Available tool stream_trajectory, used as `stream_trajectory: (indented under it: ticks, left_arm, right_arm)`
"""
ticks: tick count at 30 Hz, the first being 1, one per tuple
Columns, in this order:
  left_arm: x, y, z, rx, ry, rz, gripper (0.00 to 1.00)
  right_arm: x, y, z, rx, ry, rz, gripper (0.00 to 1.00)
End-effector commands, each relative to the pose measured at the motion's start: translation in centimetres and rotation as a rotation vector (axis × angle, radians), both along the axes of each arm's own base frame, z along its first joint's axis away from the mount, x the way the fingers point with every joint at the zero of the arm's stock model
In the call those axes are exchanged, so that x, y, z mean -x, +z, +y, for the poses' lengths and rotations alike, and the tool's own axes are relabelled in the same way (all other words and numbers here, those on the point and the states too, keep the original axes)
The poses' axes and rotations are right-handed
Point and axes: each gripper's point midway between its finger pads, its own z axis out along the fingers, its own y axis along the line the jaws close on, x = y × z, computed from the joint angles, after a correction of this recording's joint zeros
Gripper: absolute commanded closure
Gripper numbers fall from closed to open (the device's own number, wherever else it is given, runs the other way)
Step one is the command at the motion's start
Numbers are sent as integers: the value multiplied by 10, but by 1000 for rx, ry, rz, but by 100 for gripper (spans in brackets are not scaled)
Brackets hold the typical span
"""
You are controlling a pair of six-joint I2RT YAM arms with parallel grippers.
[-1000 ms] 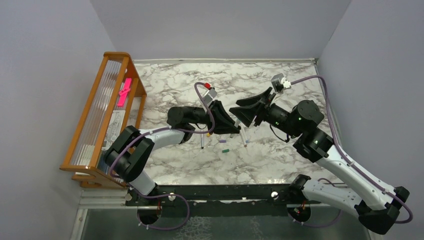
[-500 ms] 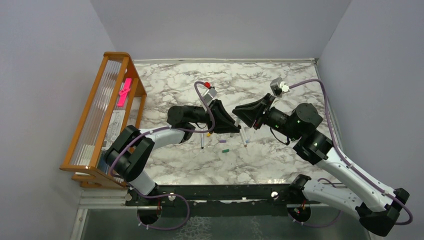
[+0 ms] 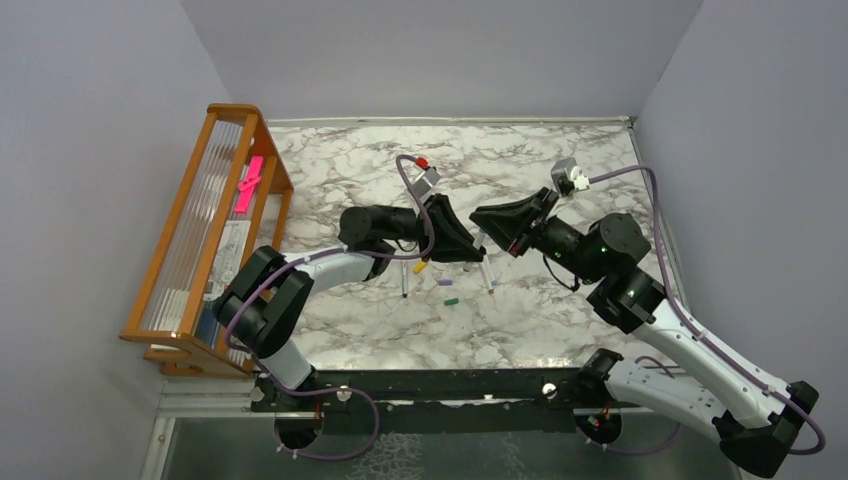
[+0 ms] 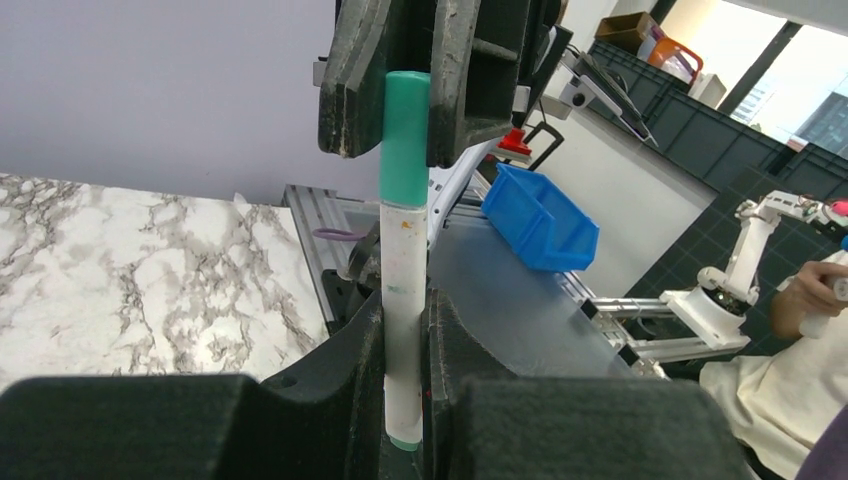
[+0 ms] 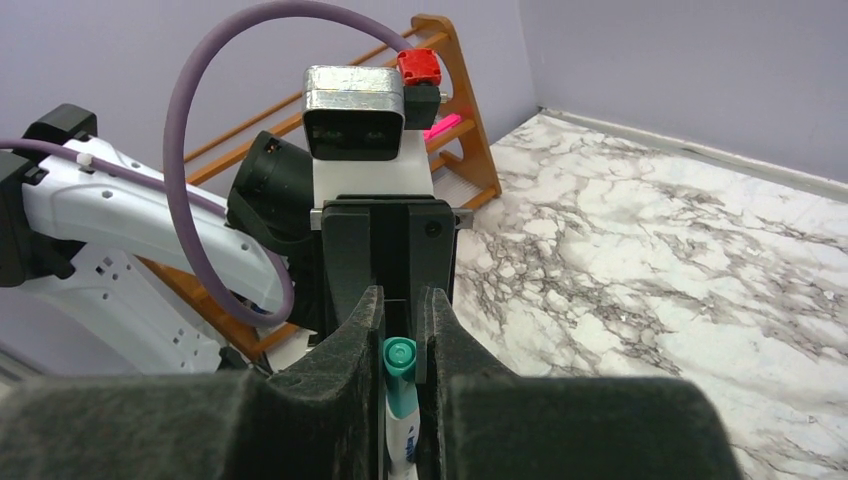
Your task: Insert the pens into the pen caps
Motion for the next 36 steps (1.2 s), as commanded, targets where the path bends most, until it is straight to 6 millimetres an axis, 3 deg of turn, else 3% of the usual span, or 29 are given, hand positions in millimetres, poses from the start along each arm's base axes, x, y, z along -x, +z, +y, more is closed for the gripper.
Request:
stream_trajectory:
  ticks: [1,16,24,36]
  left_arm:
    - [-15,65,10,271,120,-106,100]
    - [-30,102,14,336,132,-219,100]
    - [-31,117,12,351,109,-258,100]
    - [-47,116,5,346,106,-244,100]
  right_arm:
    - [17,-51,13,96,107,109,99]
    - [39,-110,28,125,256,263,99]
    - [44,-156,27,214,266,381,99]
    - [46,-199,15,333,221,479,99]
